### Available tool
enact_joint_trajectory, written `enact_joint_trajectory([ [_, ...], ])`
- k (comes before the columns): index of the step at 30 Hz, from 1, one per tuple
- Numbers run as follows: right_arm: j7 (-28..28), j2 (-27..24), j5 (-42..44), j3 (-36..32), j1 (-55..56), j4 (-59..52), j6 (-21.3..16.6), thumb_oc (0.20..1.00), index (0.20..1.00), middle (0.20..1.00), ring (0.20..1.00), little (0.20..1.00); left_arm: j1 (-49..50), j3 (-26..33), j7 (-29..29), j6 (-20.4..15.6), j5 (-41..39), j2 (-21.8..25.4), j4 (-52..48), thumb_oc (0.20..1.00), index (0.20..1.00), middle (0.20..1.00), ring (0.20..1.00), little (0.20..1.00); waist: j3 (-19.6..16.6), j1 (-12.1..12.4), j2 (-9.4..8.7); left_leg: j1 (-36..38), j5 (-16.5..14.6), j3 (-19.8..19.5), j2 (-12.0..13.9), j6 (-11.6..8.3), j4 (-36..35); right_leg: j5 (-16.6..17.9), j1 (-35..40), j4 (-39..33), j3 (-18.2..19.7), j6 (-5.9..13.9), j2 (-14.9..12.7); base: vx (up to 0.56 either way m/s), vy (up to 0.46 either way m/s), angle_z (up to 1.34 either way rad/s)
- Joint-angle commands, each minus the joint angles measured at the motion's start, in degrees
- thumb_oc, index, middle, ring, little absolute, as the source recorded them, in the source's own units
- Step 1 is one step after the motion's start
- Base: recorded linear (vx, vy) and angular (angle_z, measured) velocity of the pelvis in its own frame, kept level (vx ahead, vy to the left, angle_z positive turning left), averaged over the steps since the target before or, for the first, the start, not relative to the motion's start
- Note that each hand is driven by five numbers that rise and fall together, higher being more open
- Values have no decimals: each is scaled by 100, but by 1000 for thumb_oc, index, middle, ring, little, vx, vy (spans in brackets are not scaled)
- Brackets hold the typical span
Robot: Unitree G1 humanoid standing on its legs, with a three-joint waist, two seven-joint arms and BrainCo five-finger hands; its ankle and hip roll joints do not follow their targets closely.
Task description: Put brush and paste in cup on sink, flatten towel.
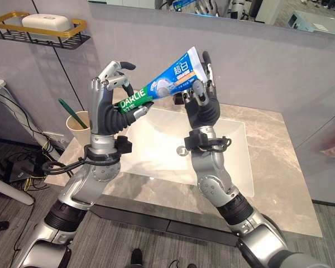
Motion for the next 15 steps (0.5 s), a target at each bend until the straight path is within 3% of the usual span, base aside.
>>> enact_joint_trajectory([
  [1, 215, -147, -530, -75, -369, -5, 13, 1000, 1000, 1000, 1000, 1000, -688, 116, 85, -202, -40, 140, 79, 200, 200, 200, 200, 200, -266, 6, -152, -74, -207, 35, 109, -145, 25, 165, 36, 175, 89, 537, -662, 0, 0, 0],
  [15, 59, -111, -944, 7, -851, 44, 15, 1000, 1000, 1000, 1000, 1000, -400, 188, -35, -297, -124, 178, 147, 200, 200, 200, 200, 200, -233, 60, -184, -94, -211, 20, 109, -147, 25, 156, 30, 170, 74, 529, -649, 0, 0, 0],
])
